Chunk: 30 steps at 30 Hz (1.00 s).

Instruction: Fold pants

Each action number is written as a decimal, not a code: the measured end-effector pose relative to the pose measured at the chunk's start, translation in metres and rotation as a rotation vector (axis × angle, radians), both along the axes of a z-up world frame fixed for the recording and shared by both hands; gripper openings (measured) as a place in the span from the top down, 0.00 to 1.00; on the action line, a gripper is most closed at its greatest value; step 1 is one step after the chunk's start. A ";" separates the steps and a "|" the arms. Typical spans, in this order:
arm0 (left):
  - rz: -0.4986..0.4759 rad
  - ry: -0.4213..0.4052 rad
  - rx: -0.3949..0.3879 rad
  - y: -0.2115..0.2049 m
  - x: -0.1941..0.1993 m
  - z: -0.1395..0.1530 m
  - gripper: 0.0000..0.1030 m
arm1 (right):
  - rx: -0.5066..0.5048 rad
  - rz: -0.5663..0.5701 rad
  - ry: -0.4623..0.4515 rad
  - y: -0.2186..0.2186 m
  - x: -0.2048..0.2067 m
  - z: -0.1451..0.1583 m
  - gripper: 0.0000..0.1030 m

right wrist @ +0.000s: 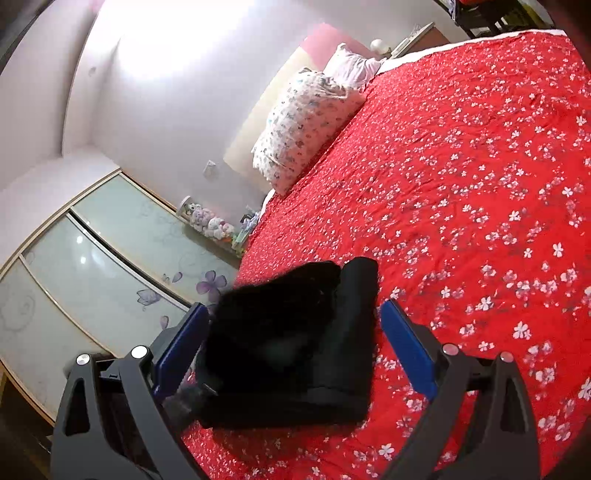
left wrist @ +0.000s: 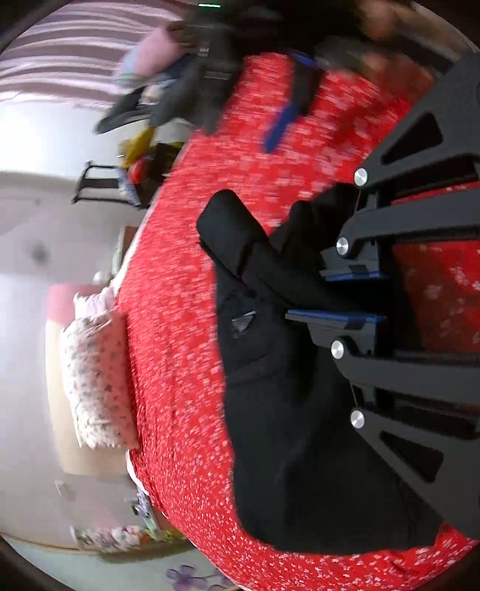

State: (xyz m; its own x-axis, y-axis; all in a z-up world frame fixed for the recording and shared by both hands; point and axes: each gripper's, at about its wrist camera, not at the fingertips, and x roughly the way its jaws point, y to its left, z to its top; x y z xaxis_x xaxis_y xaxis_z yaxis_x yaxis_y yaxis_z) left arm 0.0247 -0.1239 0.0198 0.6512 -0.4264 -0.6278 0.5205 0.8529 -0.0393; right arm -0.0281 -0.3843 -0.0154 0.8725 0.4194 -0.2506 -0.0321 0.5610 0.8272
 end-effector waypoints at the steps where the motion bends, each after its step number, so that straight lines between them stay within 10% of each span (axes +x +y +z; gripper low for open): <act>1: -0.008 -0.018 0.030 -0.002 -0.005 -0.009 0.89 | 0.024 0.021 -0.002 -0.001 0.001 -0.001 0.07; 16: -0.050 -0.087 0.166 0.002 -0.020 -0.022 0.81 | 0.094 0.284 0.177 0.026 0.050 0.005 0.07; 19: -0.051 -0.051 0.154 0.011 -0.022 -0.018 0.63 | 0.113 0.362 0.283 0.035 0.073 0.001 0.07; 21: -0.077 -0.039 0.103 0.022 -0.028 -0.012 0.14 | 0.082 0.396 0.358 0.044 0.085 0.000 0.07; 30: 0.002 -0.036 -0.024 0.088 -0.036 0.019 0.09 | -0.037 0.456 0.570 0.064 0.104 0.000 0.06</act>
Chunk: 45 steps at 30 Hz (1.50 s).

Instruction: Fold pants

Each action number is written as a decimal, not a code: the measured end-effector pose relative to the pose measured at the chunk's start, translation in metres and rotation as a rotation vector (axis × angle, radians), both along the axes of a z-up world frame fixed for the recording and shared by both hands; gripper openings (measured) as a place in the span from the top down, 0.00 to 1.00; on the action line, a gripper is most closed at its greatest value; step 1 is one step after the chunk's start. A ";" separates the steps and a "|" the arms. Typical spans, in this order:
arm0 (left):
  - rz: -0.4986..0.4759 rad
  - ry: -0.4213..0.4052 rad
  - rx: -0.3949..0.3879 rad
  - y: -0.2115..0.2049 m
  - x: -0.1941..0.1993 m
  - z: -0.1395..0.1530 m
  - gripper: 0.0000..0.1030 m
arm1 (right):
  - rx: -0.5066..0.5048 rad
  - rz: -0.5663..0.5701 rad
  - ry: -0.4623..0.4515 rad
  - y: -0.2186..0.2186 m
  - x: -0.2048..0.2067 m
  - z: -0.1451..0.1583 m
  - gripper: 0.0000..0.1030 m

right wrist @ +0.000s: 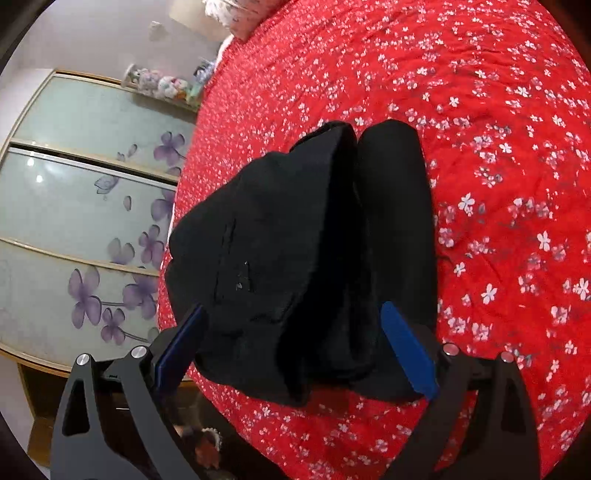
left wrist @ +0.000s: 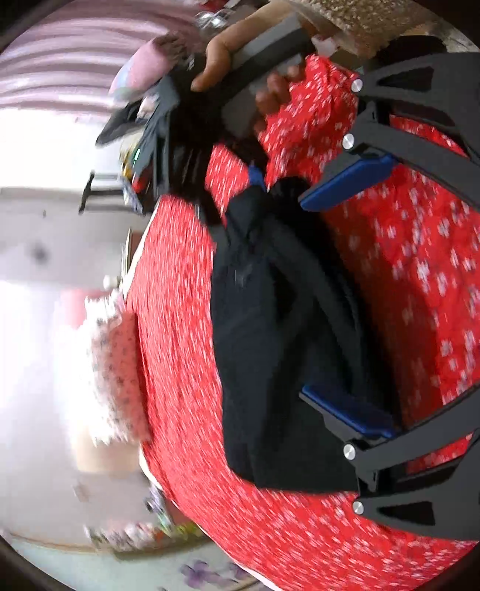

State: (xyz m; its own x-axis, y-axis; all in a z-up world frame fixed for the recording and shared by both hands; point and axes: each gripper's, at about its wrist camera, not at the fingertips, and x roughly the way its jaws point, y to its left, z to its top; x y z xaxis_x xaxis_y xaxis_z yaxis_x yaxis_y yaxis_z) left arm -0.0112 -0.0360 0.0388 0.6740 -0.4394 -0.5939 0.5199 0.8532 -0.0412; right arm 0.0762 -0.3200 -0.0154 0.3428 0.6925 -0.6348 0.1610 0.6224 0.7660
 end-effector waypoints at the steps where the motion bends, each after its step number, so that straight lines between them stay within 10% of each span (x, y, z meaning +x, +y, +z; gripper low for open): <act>1: 0.024 0.007 -0.012 0.009 0.003 0.000 0.09 | 0.013 0.005 0.010 0.000 0.002 -0.001 0.06; 12: 0.104 0.039 -0.024 0.041 0.016 -0.004 0.08 | -0.062 0.072 0.036 0.017 0.021 -0.013 0.03; 14: 0.108 0.044 -0.024 0.043 0.018 -0.004 0.08 | -0.030 0.065 -0.021 0.015 0.020 -0.012 0.45; 22: 0.141 0.034 -0.010 0.047 0.021 -0.004 0.07 | -0.051 0.037 -0.185 0.016 0.009 0.000 0.75; 33: 0.188 0.026 -0.015 0.063 0.024 -0.001 0.05 | -0.176 -0.111 -0.461 0.005 -0.015 0.057 0.79; 38: 0.238 0.030 -0.001 0.084 0.032 -0.004 0.05 | -0.336 -0.091 -0.316 0.010 -0.029 0.003 0.79; 45: 0.340 0.014 -0.057 0.116 0.056 0.009 0.05 | -0.386 -0.074 -0.368 0.017 -0.038 0.005 0.61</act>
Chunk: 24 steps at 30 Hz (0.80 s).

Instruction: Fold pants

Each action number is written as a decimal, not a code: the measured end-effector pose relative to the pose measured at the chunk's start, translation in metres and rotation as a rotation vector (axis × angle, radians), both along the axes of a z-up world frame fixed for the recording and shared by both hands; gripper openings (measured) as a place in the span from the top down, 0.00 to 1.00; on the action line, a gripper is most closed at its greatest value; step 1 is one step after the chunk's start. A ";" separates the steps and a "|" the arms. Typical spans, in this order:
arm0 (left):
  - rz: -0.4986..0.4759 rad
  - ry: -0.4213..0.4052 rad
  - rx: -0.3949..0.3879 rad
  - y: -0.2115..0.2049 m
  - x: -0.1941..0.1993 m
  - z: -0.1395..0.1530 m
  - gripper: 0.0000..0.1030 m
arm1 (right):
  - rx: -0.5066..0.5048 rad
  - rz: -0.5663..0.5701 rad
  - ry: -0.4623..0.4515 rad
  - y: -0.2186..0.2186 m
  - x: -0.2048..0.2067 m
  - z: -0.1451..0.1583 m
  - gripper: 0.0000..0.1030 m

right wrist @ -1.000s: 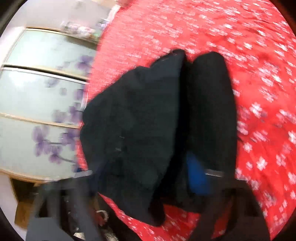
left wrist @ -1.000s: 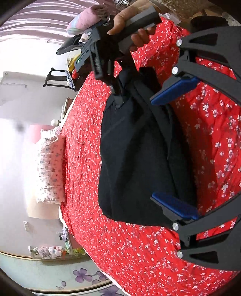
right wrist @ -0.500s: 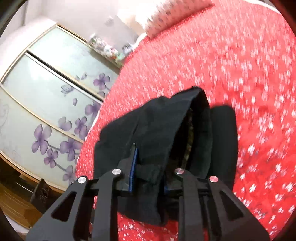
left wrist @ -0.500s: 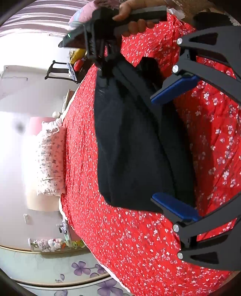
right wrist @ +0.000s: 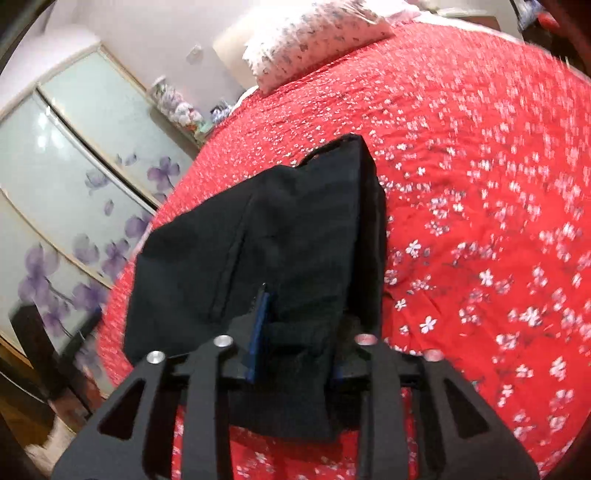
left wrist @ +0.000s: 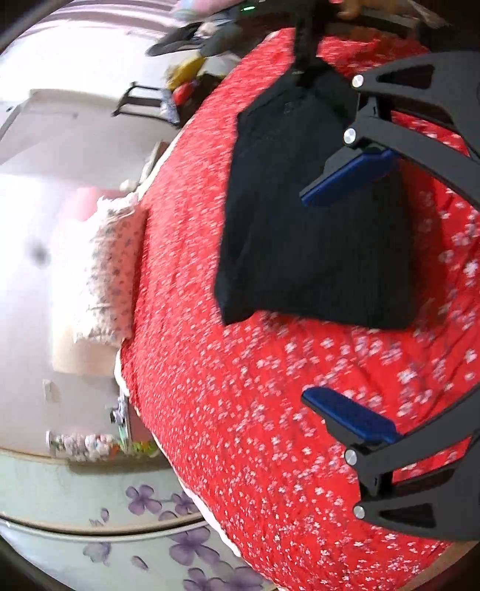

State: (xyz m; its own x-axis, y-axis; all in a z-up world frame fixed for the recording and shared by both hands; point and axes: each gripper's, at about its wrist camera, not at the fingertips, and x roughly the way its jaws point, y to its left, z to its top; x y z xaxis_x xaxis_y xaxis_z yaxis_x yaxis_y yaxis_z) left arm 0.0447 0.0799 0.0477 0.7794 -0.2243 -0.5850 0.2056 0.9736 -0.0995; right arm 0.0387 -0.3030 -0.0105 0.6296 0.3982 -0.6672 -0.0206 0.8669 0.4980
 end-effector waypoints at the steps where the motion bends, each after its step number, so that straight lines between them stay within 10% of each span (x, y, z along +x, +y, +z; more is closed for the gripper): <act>1: 0.009 -0.010 -0.008 0.002 0.004 0.002 0.04 | -0.046 0.007 -0.005 0.005 -0.003 0.005 0.47; 4: 0.036 -0.017 0.018 -0.001 0.019 -0.003 0.03 | -0.159 -0.021 -0.041 0.006 -0.018 0.019 0.20; 9: 0.041 0.019 0.018 -0.005 0.030 -0.024 0.03 | -0.287 -0.101 -0.134 -0.004 -0.037 0.060 0.21; 16: 0.027 0.081 -0.058 0.003 0.028 -0.057 0.02 | -0.271 0.336 -0.158 0.112 0.063 0.114 0.21; 24: -0.014 0.136 -0.166 0.019 0.041 -0.063 0.02 | -0.391 0.630 0.005 0.234 0.192 0.077 0.28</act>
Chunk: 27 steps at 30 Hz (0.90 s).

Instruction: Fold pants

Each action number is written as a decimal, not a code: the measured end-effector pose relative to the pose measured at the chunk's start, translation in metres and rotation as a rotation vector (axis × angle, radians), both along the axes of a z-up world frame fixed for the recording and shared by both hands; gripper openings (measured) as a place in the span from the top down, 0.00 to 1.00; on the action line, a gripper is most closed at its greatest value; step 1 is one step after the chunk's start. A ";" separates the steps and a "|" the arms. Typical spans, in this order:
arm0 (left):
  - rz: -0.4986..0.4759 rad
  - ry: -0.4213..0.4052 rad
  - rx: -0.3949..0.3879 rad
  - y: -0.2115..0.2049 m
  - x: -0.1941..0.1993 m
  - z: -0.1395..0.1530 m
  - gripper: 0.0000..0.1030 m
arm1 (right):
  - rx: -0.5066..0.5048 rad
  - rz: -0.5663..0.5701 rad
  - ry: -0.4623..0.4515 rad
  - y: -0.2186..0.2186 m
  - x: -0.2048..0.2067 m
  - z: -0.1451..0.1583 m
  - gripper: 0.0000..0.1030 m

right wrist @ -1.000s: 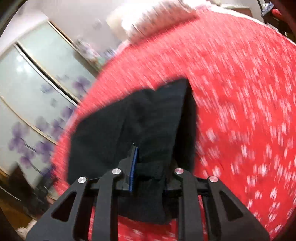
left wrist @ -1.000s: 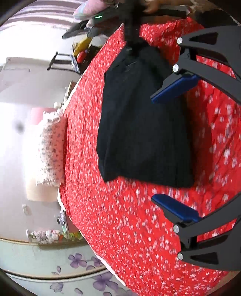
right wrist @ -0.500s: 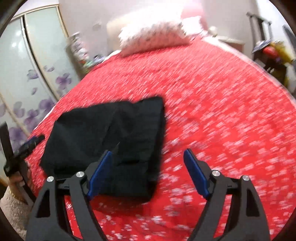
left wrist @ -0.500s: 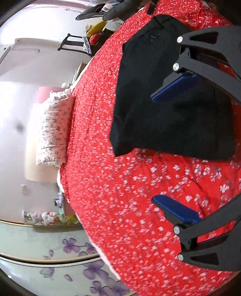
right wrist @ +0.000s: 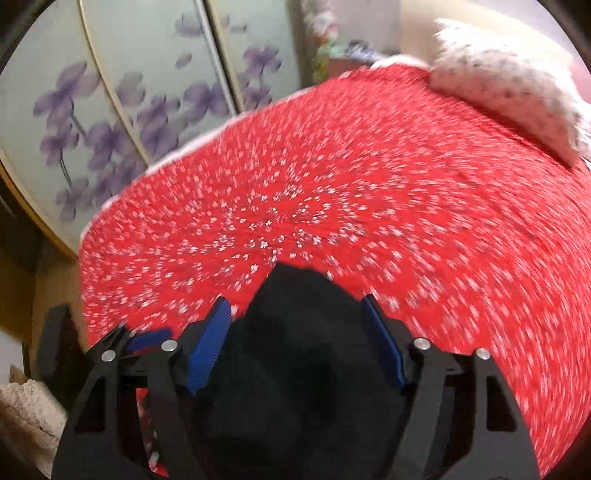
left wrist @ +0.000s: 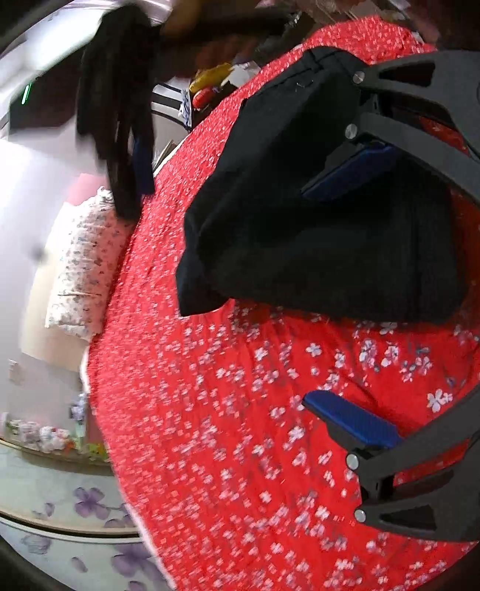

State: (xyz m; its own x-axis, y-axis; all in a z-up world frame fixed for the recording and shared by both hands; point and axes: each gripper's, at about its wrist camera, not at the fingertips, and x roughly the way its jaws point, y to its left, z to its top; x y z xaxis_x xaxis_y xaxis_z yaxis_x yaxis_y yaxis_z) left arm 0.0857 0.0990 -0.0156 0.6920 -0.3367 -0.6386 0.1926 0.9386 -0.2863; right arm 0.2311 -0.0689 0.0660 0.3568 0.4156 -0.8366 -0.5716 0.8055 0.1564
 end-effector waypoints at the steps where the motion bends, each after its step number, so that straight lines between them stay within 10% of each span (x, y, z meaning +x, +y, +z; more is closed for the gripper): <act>1: -0.007 0.015 -0.008 0.000 0.003 -0.001 0.02 | -0.024 0.016 0.019 0.007 0.010 -0.008 0.28; 11: -0.024 0.021 -0.012 -0.002 0.004 0.001 0.06 | -0.183 0.172 0.101 0.050 0.034 -0.064 0.39; 17: -0.069 0.052 -0.091 0.000 0.003 -0.003 0.33 | -0.202 0.186 0.036 0.048 0.014 -0.061 0.78; 27: -0.110 0.024 -0.067 -0.009 -0.003 -0.002 0.68 | -0.120 -0.065 -0.036 0.024 0.032 -0.035 0.87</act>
State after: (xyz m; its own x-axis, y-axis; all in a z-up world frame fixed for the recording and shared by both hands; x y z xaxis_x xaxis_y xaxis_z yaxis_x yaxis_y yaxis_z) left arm 0.0829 0.0900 -0.0177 0.6333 -0.4521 -0.6281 0.2856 0.8909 -0.3533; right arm 0.2633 -0.0451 0.0312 0.4104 0.2885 -0.8651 -0.5211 0.8527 0.0371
